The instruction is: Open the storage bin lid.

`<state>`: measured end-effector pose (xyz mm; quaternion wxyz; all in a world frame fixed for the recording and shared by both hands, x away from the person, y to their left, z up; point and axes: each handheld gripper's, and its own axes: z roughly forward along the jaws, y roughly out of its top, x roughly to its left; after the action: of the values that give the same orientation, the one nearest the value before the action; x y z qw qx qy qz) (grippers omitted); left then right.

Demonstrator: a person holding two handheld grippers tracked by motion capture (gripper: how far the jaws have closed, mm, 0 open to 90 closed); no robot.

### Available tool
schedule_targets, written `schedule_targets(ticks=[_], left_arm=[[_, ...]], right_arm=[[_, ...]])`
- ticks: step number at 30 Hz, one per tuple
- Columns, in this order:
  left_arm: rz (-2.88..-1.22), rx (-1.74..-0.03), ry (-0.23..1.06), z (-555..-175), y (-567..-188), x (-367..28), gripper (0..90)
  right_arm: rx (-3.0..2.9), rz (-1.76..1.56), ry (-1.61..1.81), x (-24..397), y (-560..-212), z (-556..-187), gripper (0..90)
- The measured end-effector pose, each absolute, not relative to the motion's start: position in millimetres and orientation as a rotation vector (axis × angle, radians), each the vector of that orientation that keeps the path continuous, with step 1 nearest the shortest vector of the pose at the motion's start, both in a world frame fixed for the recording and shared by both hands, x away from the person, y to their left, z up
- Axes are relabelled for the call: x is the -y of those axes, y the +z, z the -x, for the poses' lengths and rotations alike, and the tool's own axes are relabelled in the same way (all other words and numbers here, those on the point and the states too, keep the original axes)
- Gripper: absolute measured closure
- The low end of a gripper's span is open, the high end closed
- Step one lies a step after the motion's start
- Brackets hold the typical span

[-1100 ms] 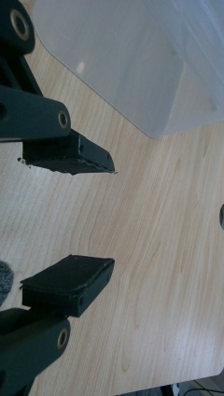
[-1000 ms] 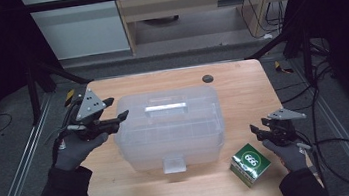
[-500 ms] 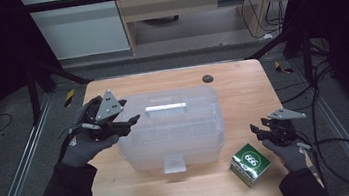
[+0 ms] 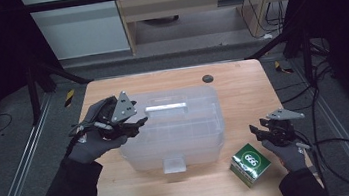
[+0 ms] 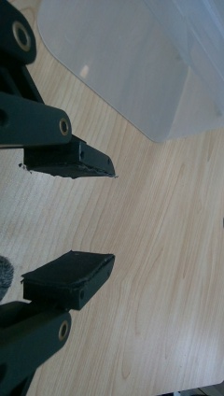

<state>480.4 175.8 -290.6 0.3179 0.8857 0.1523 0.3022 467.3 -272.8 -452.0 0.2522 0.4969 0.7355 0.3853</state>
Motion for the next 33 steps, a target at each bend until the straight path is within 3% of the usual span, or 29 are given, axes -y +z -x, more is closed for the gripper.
schedule_targets(ticks=[18, 33], left_arm=[[-2.428, -0.317, 0.824, -491, -295, -151, 44.2], [-2.498, -0.240, 0.887, -498, -300, -135, 53.8]], right_arm=[[-2.008, -1.343, 1.050, 272, -452, -468, 55.4], [-2.019, -1.340, 1.056, 271, -452, -467, 57.3]])
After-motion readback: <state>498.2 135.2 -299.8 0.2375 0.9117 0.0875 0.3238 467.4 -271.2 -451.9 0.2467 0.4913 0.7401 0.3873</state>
